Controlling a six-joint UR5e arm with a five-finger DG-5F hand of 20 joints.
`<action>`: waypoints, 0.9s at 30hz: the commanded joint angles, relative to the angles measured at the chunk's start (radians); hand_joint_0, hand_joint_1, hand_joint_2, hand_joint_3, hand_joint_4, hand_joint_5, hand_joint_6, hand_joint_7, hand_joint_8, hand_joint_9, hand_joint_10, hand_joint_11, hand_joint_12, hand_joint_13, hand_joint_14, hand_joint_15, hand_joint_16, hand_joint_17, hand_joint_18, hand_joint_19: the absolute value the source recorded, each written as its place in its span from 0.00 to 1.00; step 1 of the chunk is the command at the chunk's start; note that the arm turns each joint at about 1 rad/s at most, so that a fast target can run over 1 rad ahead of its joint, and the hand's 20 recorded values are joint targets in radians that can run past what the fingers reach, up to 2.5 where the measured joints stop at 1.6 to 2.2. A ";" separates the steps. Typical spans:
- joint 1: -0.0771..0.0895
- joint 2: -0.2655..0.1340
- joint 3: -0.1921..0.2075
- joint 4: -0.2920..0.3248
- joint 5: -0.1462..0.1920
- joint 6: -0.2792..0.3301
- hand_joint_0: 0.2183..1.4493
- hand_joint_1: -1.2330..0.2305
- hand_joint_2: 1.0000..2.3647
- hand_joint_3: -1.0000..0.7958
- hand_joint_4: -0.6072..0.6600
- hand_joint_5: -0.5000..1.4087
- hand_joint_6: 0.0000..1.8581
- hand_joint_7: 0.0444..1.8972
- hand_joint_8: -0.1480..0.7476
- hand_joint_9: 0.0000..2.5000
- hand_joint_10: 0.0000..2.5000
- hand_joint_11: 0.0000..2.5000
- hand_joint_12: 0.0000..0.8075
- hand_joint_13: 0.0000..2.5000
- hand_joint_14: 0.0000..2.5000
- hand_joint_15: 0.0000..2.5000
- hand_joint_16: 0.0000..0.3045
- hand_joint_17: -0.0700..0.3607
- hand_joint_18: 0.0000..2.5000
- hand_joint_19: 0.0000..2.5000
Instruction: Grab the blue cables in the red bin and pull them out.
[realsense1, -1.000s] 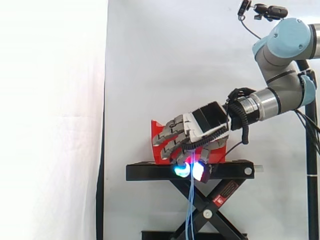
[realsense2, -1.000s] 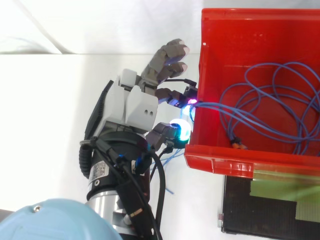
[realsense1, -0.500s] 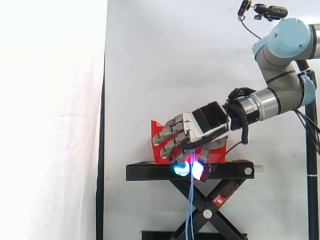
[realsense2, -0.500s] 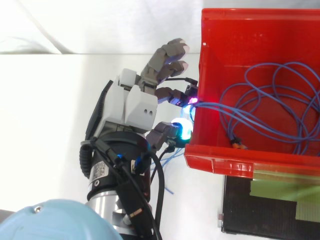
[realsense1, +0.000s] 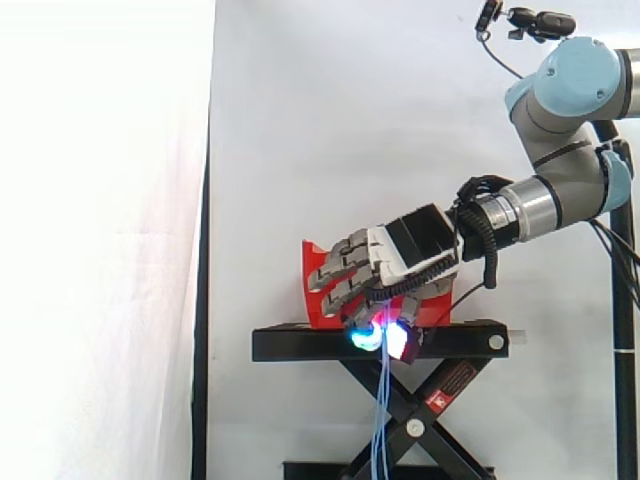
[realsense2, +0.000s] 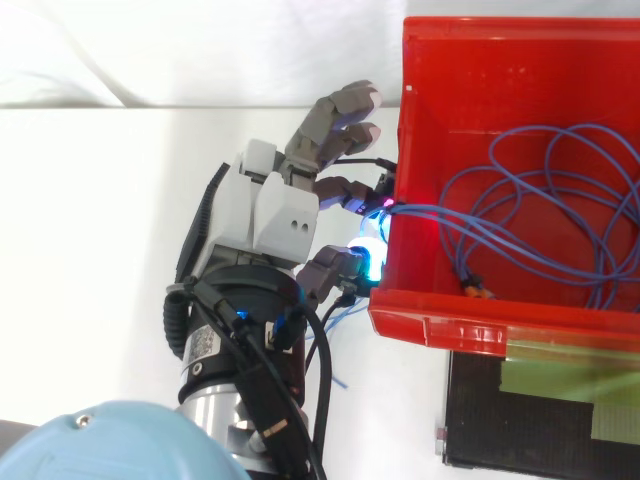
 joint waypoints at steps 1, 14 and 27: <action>0.000 0.000 0.000 0.000 0.000 -0.001 0.57 0.28 0.00 0.00 0.63 0.80 0.00 0.42 0.45 0.28 0.01 0.16 0.39 0.19 0.01 0.15 0.14 0.38 0.15 0.25; 0.008 0.000 -0.012 -0.005 0.000 0.008 0.60 0.32 0.00 0.00 0.62 0.78 0.29 0.31 0.46 0.31 0.01 0.18 0.39 0.21 0.01 0.16 0.13 0.38 0.16 0.25; 0.054 0.008 -0.025 -0.005 0.000 0.114 0.60 0.32 0.00 0.00 0.62 0.77 0.30 0.30 0.46 0.31 0.01 0.18 0.39 0.21 0.01 0.16 0.13 0.37 0.17 0.25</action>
